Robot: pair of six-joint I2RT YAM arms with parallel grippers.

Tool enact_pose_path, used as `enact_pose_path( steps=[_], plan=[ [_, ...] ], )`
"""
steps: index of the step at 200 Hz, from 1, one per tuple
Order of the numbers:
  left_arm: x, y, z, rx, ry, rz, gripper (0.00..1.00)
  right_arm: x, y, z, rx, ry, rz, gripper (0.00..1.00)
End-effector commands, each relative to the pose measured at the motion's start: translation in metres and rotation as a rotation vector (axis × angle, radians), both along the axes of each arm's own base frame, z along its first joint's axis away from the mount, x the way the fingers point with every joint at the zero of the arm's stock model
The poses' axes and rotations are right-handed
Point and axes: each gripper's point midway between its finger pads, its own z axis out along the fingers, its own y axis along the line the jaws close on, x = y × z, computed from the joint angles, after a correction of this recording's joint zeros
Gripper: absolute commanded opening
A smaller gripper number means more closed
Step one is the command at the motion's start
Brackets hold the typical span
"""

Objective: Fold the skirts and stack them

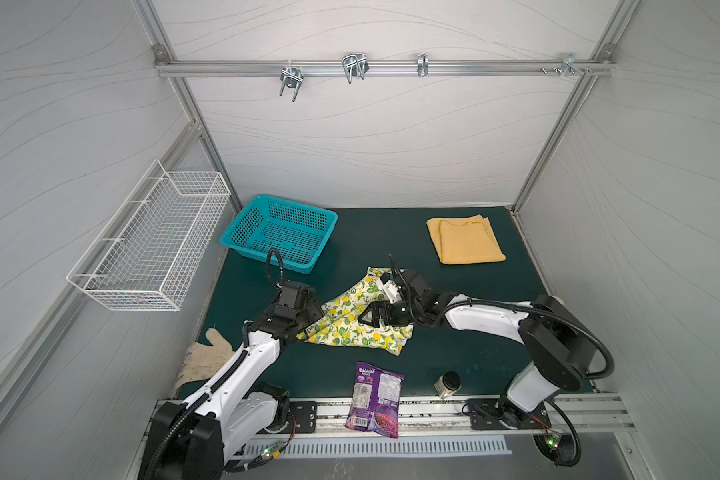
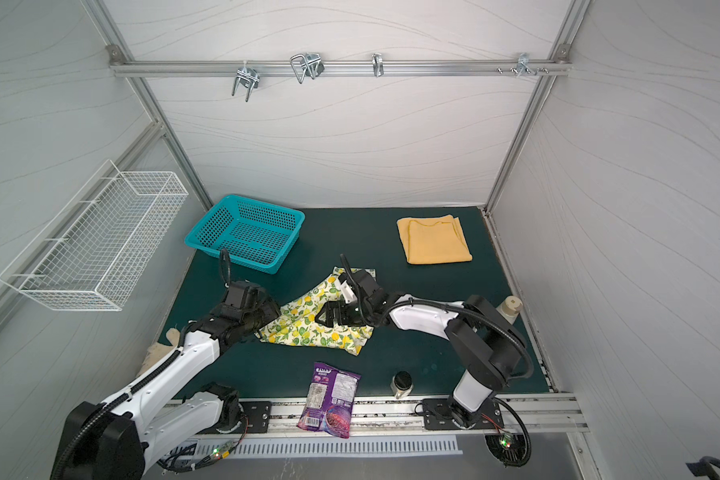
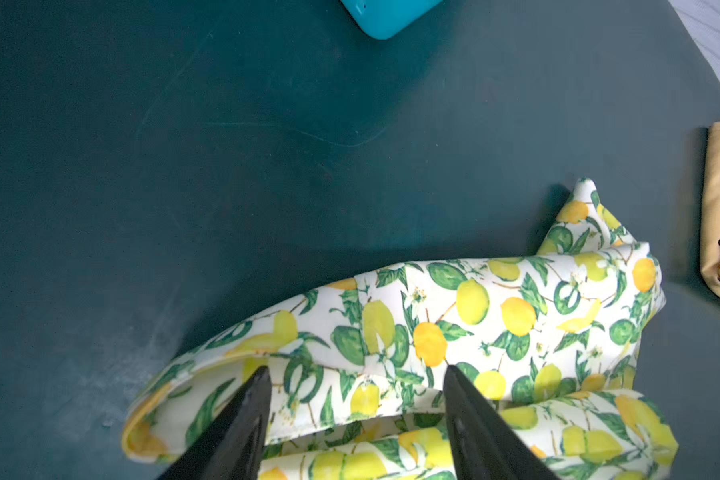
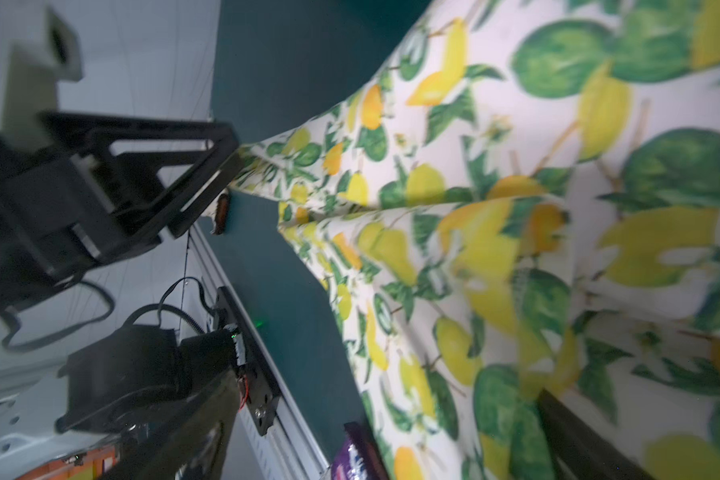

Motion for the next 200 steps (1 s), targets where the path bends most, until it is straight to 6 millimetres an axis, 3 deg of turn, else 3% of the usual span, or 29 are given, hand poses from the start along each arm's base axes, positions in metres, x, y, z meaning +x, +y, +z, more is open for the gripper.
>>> enact_pose_path(
  steps=[1,66,85,110,132,180,200],
  plan=[
    [0.020,-0.004,0.026,-0.024,-0.068,-0.019,0.66,-0.021,0.011,0.028,0.061,-0.045,0.028,0.99],
    [0.027,-0.002,0.030,-0.044,-0.071,-0.014,0.66,-0.100,0.044,0.071,0.152,-0.100,0.288,0.99],
    [0.027,-0.002,0.032,-0.051,-0.079,-0.018,0.66,-0.110,0.040,0.075,0.120,-0.143,0.303,0.99],
    [0.026,-0.006,0.039,-0.073,-0.089,-0.035,0.67,-0.105,0.028,0.089,0.117,-0.227,0.283,0.99],
    [0.024,-0.017,0.045,-0.126,-0.094,-0.072,0.67,-0.080,0.011,0.096,0.058,-0.317,0.199,0.99],
    [0.012,-0.050,0.059,-0.285,-0.092,-0.171,0.82,0.026,-0.040,0.078,-0.058,-0.230,-0.068,0.99],
    [0.008,-0.068,0.065,-0.291,-0.094,-0.234,0.84,0.056,-0.050,0.065,-0.070,-0.164,-0.103,0.99]
  ],
)
